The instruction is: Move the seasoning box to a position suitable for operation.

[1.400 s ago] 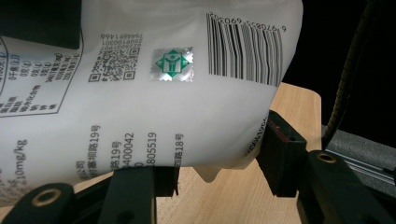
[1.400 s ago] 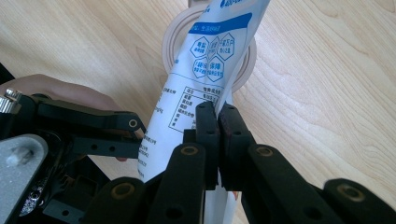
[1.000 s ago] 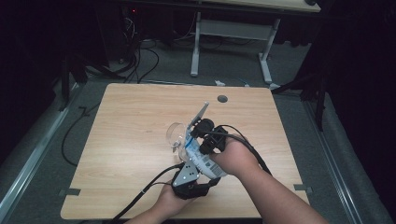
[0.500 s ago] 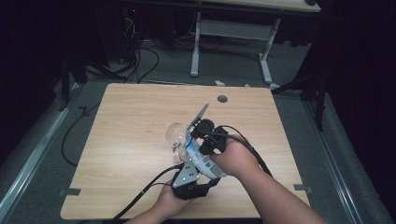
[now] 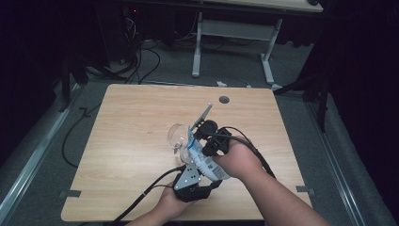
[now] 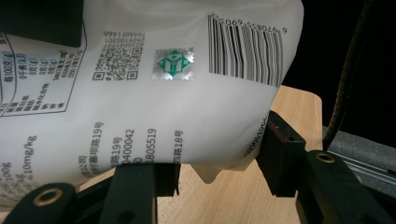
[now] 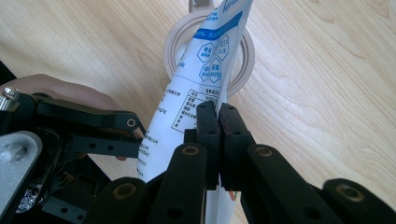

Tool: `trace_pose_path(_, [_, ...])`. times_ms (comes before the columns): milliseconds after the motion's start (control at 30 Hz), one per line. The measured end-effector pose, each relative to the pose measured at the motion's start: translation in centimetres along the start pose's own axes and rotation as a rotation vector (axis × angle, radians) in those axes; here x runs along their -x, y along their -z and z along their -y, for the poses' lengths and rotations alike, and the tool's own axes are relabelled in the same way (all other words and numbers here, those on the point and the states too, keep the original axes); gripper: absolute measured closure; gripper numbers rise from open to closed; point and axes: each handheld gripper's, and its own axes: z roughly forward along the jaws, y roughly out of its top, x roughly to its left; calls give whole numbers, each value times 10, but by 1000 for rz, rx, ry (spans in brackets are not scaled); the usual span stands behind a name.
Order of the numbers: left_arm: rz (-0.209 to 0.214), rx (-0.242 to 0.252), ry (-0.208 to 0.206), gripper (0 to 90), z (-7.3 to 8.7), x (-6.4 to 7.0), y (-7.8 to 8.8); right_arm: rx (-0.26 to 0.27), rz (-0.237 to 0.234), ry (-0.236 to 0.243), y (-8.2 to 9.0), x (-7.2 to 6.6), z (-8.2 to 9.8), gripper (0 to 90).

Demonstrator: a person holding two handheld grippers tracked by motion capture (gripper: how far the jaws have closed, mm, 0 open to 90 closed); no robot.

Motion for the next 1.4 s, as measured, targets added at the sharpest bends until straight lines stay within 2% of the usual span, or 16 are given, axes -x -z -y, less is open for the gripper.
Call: trace_pose_path(1400, [-10,13,4,551,2,0,-2,-2,-2,-5,-3,3,0,887])
